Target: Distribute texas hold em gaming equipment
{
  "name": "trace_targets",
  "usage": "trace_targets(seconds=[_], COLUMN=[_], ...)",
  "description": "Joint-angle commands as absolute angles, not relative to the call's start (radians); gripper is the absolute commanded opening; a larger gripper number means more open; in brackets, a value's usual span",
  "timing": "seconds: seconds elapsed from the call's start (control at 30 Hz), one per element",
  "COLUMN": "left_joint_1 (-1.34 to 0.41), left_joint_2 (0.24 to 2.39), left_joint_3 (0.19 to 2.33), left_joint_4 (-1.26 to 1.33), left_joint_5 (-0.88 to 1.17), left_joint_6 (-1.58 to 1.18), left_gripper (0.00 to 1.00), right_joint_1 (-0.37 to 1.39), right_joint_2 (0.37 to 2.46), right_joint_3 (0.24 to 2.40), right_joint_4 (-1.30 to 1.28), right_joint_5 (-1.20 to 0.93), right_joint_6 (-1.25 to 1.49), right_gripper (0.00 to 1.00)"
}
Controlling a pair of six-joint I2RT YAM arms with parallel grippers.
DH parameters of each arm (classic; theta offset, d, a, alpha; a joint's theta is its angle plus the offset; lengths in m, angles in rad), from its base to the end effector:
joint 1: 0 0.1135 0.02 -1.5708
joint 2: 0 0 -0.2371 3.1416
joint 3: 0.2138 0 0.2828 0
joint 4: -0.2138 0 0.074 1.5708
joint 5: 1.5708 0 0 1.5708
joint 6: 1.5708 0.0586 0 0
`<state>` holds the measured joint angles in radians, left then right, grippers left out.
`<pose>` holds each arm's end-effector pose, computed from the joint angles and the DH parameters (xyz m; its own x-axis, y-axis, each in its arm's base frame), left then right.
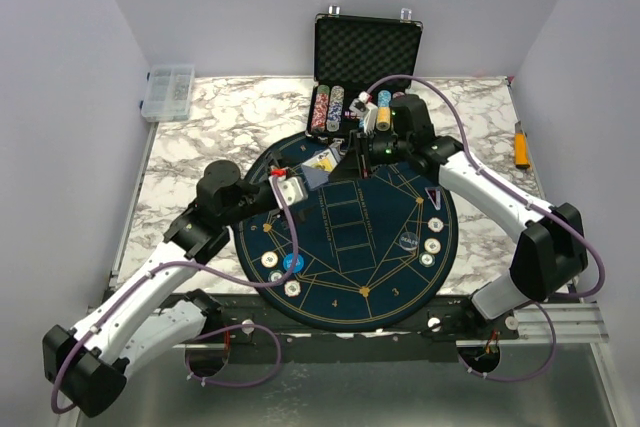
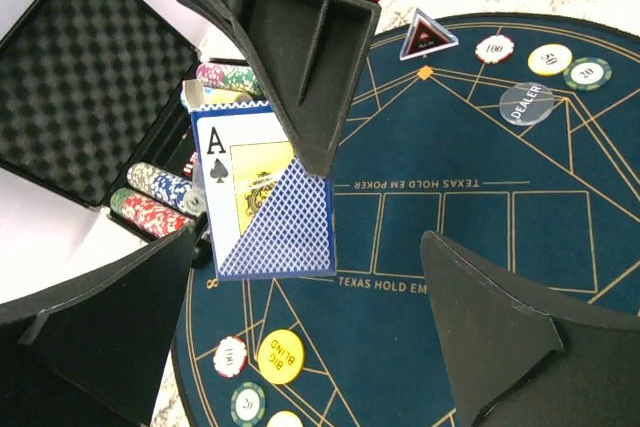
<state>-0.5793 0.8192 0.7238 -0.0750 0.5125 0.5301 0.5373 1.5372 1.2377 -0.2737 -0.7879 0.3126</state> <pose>0.2037 -0.1676 0.2989 0.3233 0.3151 -0.8923 0.8323 0.3540 0.4266 0.3144 0.2357 0.2637 -0.7117 -0.1715 -0.6812 -0.6871 0.3719 0.6242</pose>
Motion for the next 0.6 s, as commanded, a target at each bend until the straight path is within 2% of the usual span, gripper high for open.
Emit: trace_targets(seconds=[0.0,0.33,0.5,0.57], left_joint_1=[-0.59,-0.634,-0.646,-0.648], left_joint_2=[0.879,0.975,1.025,1.047], left_joint_3=[0.785,0.811,0.814,0.835], left_joint_4=[0.028,0.02,0.016,0.015], left_joint_5=[0.534,0.514,0.44,0.425], left_joint_6=[0.57,0.592,0.589,0.546], left_gripper=[0.98,0.98,0.98,0.94], right_joint_1=[0.538,0.538,0.538,0.538], right_joint_2=[1.494,1.437,1.401,1.397], right_joint_3=[1.25,1.195,1.172,1.168], right_joint_4=[-0.182,-0.133,-0.152,-0.175], right_joint_5=[-0.856,-0.937,-0.967,-0.978], right_joint_6=[0.406,0.446,0.397,0.384], right_gripper=[0.01,0.01,0.01,0.01])
